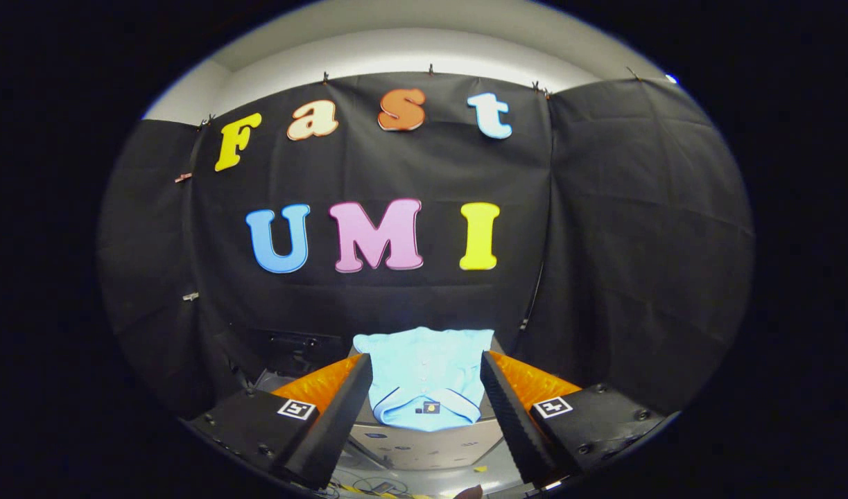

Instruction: Put the clothes into the washing machine and then close the washing machine lid.

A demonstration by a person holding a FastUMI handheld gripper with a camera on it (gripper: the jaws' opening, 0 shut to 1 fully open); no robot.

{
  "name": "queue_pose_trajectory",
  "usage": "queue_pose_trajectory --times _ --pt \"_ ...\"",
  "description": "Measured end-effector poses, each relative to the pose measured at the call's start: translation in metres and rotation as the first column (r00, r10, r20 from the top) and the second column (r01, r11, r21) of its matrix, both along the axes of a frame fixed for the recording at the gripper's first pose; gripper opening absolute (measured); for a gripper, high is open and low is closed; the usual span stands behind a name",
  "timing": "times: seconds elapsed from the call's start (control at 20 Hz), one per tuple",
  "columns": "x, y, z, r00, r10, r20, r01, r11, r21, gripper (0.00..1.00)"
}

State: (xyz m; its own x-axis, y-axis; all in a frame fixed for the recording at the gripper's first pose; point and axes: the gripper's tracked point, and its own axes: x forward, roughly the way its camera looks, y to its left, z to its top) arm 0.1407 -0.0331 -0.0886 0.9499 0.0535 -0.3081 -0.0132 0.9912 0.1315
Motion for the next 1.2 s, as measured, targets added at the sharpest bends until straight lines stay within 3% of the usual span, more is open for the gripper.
queue_pose_trajectory --times 0.25,0.5,0.75,1.1,1.15,1.2 --pt "0.081 -0.008 -0.076 0.983 0.043 -0.179 -0.038 0.999 0.036 0.99" --pt "0.133 0.000 -0.142 0.939 0.105 -0.329 -0.096 0.994 0.044 0.99" --pt "0.165 0.018 -0.181 0.908 0.117 -0.403 -0.112 0.993 0.037 0.99" --pt "0.170 0.019 -0.236 0.861 0.052 -0.506 -0.075 0.997 -0.026 0.98" --pt "0.173 0.019 -0.241 0.868 0.054 -0.493 -0.094 0.994 -0.056 0.94" --pt "0.172 0.025 -0.239 0.864 0.082 -0.496 -0.126 0.991 -0.055 0.80"
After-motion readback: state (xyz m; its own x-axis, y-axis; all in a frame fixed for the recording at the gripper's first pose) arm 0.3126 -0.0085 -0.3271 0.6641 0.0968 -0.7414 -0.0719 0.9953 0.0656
